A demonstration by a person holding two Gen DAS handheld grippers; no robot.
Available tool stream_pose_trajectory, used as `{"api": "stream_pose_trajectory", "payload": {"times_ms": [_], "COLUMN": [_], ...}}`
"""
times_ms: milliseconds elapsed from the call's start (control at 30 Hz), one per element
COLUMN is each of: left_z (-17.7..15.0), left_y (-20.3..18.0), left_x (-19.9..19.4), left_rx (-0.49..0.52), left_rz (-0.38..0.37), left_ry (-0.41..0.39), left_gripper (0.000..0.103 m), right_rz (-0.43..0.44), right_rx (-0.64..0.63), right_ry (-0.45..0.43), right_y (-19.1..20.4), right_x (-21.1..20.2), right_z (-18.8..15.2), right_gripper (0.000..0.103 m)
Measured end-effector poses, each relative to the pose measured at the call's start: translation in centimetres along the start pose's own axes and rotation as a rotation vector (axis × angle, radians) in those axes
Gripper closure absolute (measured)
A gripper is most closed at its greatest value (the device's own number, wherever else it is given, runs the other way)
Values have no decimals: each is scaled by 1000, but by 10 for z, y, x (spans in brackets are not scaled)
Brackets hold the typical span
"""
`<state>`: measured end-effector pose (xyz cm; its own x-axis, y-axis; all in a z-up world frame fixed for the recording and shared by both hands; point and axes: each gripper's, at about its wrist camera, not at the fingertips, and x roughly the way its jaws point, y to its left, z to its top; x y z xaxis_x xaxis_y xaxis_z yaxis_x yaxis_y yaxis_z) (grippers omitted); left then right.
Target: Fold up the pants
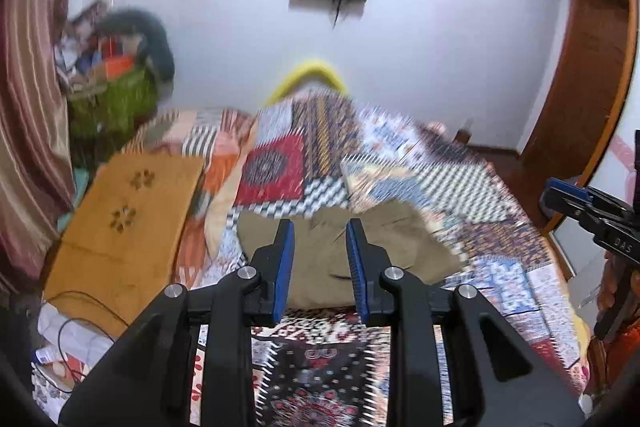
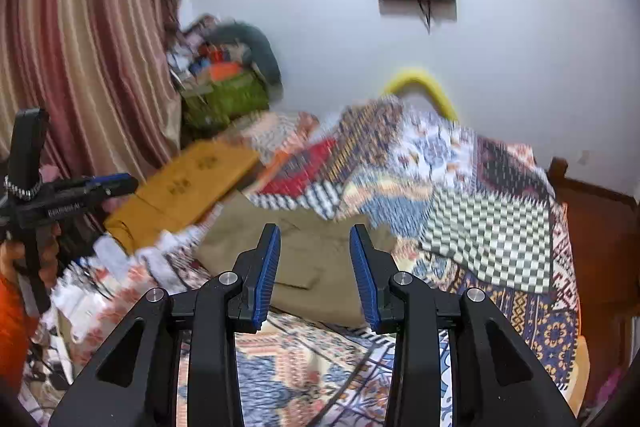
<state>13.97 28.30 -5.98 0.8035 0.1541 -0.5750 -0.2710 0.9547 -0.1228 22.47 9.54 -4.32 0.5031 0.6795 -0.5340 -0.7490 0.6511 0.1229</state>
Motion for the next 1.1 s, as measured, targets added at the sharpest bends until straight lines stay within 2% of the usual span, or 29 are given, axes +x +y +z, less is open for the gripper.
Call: {"api": "stream_pose_trajectory", "payload": {"times_ms": [267, 533, 600, 667, 733, 800, 833, 933, 1000, 1067, 1100], "left_z": [-11, -37, -44, -50, -56, -63, -65, -69, -71, -72, -73], "left_y": [-48, -85, -93, -101, -107, -112, -112, -116, -117, -118, -118], "left_x": [-98, -158, -169, -177, -184, -191, -192, -197, -200, -201, -201], "left_rx": [27, 44, 57, 68, 76, 71, 70, 77, 76, 76, 77], "left_rz": [-22, -53, -44, -35, -10, 14, 20, 28, 29, 31, 31], "left_ry": [-193, -296, -322, -342, -366, -388, -393, -404, -411, -417, -416], "left_gripper": [77, 61, 50, 42, 32, 16, 14, 11, 4, 3, 3], "right_rz": [41, 62, 57, 55, 54, 40, 33, 20, 3, -12, -19], "right_rx": [-35, -36, -44, -42, -29, -19, -15, -9, -9, -9, -9], "right_ry": [-206, -327, -334, -337, -348, -360, -361, -361, -363, -375, -387], "right_y": [34, 62, 69, 73, 73, 72, 72, 73, 74, 76, 77], "right_x": [-87, -141, -146, -149, -151, -153, -154, -157, -158, -163, -166], "right_z": [3, -21, -27, -32, -36, -39, -40, -42, -43, -45, -46], "right_gripper": [70, 70, 70, 65, 46, 36, 31, 24, 20, 16, 10]}}
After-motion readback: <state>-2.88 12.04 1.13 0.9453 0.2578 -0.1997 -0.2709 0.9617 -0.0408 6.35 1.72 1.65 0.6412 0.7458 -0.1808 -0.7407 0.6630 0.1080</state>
